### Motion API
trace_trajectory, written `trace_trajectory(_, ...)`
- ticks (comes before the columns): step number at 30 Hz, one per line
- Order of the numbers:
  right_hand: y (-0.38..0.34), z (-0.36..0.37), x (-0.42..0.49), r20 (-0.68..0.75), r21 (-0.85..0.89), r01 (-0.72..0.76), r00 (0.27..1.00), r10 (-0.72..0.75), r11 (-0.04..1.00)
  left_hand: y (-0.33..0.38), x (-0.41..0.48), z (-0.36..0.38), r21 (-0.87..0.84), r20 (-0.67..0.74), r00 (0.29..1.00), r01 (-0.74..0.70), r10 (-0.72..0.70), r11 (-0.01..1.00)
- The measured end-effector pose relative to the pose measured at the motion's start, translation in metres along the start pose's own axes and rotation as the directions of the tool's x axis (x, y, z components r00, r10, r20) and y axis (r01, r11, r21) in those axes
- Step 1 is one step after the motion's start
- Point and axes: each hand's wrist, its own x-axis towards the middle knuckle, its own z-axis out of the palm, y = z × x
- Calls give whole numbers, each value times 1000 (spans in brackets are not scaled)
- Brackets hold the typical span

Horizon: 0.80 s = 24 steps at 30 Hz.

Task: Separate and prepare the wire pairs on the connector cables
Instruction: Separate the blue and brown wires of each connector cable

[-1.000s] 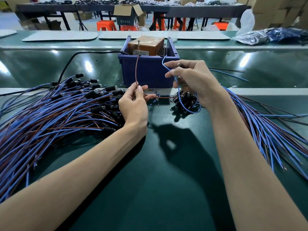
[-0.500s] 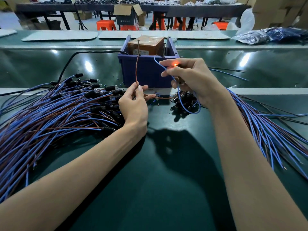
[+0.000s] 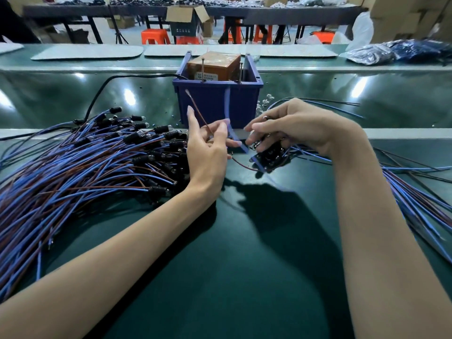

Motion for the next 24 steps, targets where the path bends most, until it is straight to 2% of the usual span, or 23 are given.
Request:
trace_trajectory(3,2,-13,-3,-209,-179,-60,978,22,982,-2,-3,0,67,16,997,-83,82,994)
trace_trajectory(6,6,-28,-5,-398,-362,-193,917,37,912,-1,-3,0,40,24,997,-68,68,997)
trace_trajectory(10,13,-40,-3,-554,-244,-279,826,103,929,1,-7,0,-43,65,995,-72,74,996)
trace_trajectory(13,14,-40,-1,-692,-105,-261,712,118,960,4,-11,1,-96,105,991,-68,78,993)
trace_trajectory(15,11,-38,-2,-757,-147,-266,651,65,953,7,-14,1,-142,213,975,-31,61,989)
trace_trajectory(17,6,-37,-3,-786,-236,-267,618,-23,934,8,-18,-1,-158,420,905,3,64,988)
trace_trajectory(19,2,-35,-1,-794,-298,-248,601,-95,922,9,-21,-4,-134,637,764,-22,103,991)
trace_trajectory(20,1,-33,-1,-800,-329,-247,586,-130,912,9,-22,-6,-113,712,689,-79,136,991)
trace_trajectory(22,1,-32,1,-810,-394,-248,549,-207,885,7,-25,-8,-77,792,564,-284,232,956)
trace_trajectory(24,1,-32,1,-810,-457,-239,509,-290,857,3,-26,-8,-83,840,428,-506,333,859)
